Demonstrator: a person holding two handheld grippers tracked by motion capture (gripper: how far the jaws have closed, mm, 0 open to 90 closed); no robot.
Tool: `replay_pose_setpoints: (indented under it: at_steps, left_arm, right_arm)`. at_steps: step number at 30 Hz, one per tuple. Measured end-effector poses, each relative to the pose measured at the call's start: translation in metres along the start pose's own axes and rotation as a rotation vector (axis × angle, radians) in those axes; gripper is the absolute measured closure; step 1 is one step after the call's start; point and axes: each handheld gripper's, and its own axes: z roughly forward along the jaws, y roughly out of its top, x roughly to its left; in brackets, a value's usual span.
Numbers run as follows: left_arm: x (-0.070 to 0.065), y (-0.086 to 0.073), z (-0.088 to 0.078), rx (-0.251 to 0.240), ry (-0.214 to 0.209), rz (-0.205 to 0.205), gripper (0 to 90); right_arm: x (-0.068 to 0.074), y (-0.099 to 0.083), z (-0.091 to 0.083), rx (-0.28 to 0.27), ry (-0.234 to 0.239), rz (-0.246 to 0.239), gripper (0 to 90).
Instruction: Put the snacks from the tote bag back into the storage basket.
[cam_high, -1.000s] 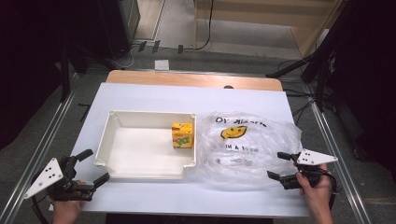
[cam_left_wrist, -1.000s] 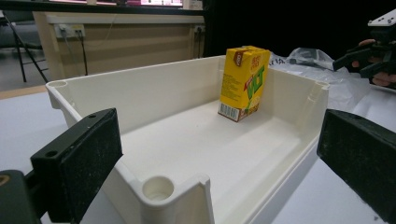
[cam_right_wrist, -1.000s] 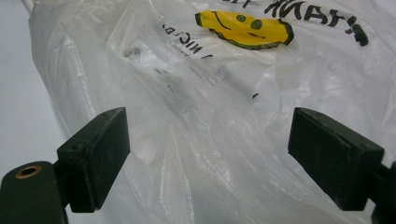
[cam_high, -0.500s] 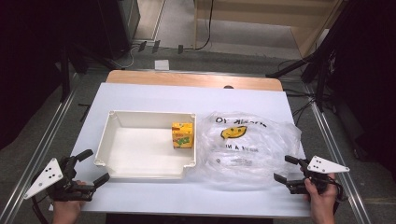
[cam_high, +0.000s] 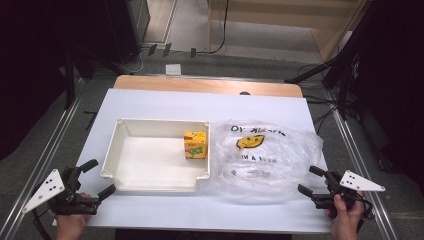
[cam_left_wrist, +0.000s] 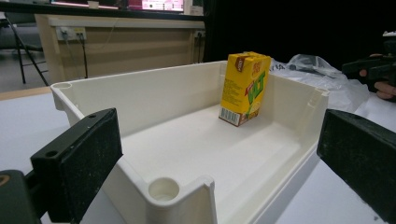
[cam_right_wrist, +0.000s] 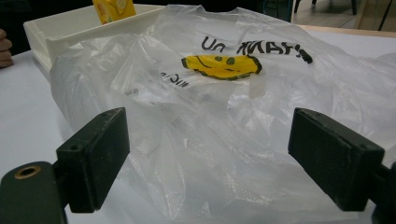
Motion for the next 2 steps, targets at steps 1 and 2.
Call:
replay_pose_setpoints:
  at_steps: [1,2]
  left_arm:
    - [0.0002,0.0,0.0002,0.001,0.0,0.002,0.6]
    - [0.0002,0.0,0.0004,0.001,0.001,0.003,0.6]
  right_arm:
    - [-0.0002,0.0001,0.0001,0.001,0.005,0.0,13.1]
    - [-0.0005,0.0001,0.0003,0.0,0.009,0.002,13.1]
